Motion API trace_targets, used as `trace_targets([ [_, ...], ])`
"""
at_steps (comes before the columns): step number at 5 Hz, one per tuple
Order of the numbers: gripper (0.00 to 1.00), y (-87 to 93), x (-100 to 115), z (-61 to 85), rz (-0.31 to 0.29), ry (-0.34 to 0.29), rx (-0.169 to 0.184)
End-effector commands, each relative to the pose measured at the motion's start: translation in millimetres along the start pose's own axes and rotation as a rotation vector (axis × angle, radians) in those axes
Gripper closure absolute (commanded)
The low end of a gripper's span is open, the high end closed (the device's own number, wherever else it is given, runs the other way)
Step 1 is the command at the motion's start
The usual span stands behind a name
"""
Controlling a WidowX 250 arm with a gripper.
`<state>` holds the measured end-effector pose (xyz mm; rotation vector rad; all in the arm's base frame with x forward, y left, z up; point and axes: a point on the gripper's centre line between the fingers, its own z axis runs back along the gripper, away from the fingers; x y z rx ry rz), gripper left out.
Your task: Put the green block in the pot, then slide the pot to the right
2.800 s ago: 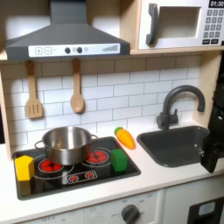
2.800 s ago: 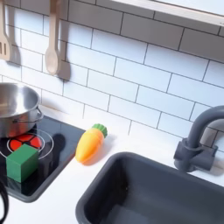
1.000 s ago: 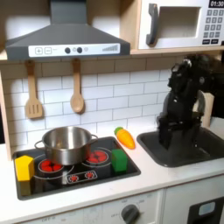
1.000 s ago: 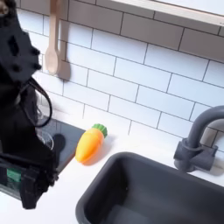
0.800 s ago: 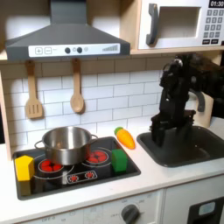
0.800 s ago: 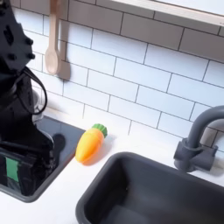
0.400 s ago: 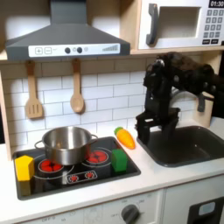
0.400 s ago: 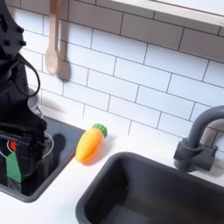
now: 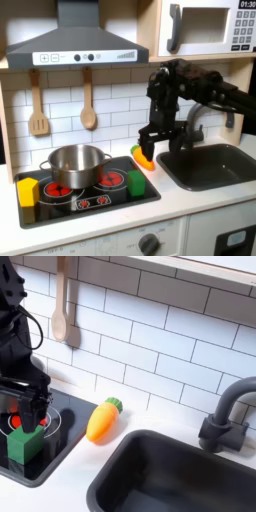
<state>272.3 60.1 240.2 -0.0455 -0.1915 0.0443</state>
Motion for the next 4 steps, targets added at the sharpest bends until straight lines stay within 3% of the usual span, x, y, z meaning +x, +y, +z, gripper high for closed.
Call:
trace_targets([
  [1,0.0,5.6,18.7,-14.3,-0.027,0.003,0.033],
  [2,0.0,11.0,27.2,-23.5,-0.031,0.005,0.044],
  [4,0.0,4.7,35.8,-47.5,-0.064,0.041,0.041],
])
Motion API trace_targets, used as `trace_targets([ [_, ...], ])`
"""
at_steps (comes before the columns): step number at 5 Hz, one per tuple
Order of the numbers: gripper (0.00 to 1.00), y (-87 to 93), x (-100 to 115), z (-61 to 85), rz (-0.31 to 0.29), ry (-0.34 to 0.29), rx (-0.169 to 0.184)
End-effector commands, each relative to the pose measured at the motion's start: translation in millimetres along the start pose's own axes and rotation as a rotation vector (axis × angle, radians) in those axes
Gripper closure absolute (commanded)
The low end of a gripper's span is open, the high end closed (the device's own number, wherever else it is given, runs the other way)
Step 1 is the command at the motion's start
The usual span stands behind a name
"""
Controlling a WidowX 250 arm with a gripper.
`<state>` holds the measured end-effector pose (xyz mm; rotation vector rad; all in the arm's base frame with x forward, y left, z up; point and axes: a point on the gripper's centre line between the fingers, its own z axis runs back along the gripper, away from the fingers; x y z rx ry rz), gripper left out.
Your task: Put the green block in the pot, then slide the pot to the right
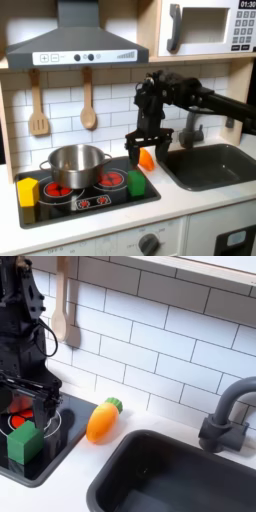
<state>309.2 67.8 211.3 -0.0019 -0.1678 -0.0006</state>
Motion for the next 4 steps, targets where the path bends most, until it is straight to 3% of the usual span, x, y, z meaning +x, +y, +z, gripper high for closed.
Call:
trace_targets([
  [1,0.0,-1.0,8.9,-15.8,-0.018,0.015,0.007],
  [4,0.0,5.6,8.4,-28.0,-0.035,0.035,0.023],
])
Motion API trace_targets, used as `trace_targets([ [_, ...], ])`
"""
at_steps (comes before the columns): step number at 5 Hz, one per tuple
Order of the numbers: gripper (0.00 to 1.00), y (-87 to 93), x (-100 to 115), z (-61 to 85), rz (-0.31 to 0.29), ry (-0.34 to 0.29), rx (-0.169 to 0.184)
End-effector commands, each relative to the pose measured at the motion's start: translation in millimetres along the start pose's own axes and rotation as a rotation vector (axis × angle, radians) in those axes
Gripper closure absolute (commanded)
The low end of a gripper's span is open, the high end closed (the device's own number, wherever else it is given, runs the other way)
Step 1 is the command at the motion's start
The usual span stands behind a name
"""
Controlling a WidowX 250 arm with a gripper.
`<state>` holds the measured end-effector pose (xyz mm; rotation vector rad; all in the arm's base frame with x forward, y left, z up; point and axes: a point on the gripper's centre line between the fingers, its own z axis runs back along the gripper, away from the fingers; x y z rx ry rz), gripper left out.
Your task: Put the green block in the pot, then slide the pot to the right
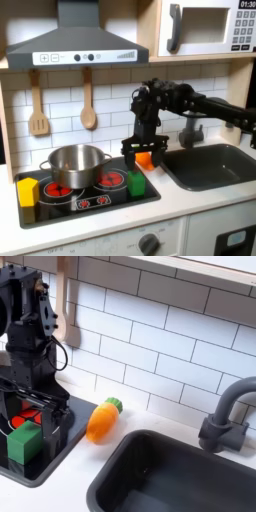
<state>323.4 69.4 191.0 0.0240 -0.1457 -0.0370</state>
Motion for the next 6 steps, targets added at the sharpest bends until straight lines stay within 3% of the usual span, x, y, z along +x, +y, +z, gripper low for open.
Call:
trace_targets([
  [1,0.0,2.8,-2.0,-9.1,-0.009,0.02,0.001],
  [6,0.0,9.7,-6.6,-39.6,-0.024,0.091,-0.018],
])
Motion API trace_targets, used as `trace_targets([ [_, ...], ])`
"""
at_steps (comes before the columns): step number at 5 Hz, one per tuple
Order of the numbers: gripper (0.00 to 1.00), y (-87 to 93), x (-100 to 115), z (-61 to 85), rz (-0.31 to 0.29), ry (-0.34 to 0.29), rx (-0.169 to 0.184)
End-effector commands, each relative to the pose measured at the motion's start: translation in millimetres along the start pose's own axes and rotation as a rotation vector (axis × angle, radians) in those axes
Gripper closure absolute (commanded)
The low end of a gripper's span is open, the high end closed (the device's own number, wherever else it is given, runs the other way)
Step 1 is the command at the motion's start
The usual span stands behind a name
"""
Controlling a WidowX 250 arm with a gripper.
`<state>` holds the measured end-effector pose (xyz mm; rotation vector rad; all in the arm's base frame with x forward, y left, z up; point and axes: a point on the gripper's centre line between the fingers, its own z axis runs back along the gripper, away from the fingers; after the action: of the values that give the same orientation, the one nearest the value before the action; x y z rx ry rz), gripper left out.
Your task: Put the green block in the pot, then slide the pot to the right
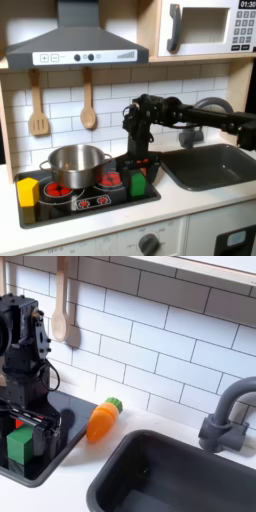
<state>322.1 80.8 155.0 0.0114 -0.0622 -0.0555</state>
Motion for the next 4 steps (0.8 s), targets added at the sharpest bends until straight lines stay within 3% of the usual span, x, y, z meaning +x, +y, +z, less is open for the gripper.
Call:
trace_targets([
  [1,0.0,2.0,0.6,-8.7,-0.001,0.019,-0.004],
  [4,0.0,0.1,-4.1,-20.1,-0.006,0.044,-0.011],
])
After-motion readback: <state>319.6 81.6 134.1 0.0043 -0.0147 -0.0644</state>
